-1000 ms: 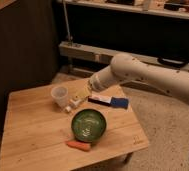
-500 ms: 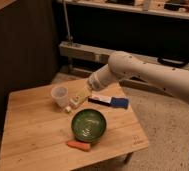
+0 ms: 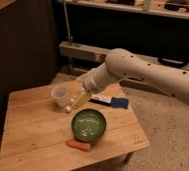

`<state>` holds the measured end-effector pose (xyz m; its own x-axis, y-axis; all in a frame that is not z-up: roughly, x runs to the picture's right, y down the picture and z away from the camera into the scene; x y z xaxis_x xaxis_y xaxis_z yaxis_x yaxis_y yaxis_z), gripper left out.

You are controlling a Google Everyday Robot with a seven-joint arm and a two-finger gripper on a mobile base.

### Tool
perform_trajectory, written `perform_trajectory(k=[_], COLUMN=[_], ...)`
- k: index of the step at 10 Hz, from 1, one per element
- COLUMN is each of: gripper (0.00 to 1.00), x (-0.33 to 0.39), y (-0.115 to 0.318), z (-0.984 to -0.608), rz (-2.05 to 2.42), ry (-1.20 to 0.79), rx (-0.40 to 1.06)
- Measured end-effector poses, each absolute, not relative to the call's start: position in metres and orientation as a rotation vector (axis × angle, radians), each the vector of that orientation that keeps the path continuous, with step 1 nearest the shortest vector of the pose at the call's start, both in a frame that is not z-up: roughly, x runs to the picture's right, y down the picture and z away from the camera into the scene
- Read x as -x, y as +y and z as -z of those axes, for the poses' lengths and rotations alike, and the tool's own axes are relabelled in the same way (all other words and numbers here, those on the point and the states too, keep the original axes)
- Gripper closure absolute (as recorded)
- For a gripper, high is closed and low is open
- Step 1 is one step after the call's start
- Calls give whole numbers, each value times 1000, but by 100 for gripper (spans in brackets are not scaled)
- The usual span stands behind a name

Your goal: Stand the bottle upright

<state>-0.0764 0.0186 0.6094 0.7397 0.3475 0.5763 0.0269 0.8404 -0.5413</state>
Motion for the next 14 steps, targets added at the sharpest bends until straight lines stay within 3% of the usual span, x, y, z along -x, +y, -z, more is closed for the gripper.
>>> perform_trajectory(k=[3, 6, 11, 14], gripper=[20, 20, 20, 20], x=[74, 72, 88, 102], y=[31, 33, 38, 41], z=[-612, -612, -596, -595], rz=[-31, 4, 360, 584], ry=[-664, -642, -699, -735], rx=[721, 760, 460, 362])
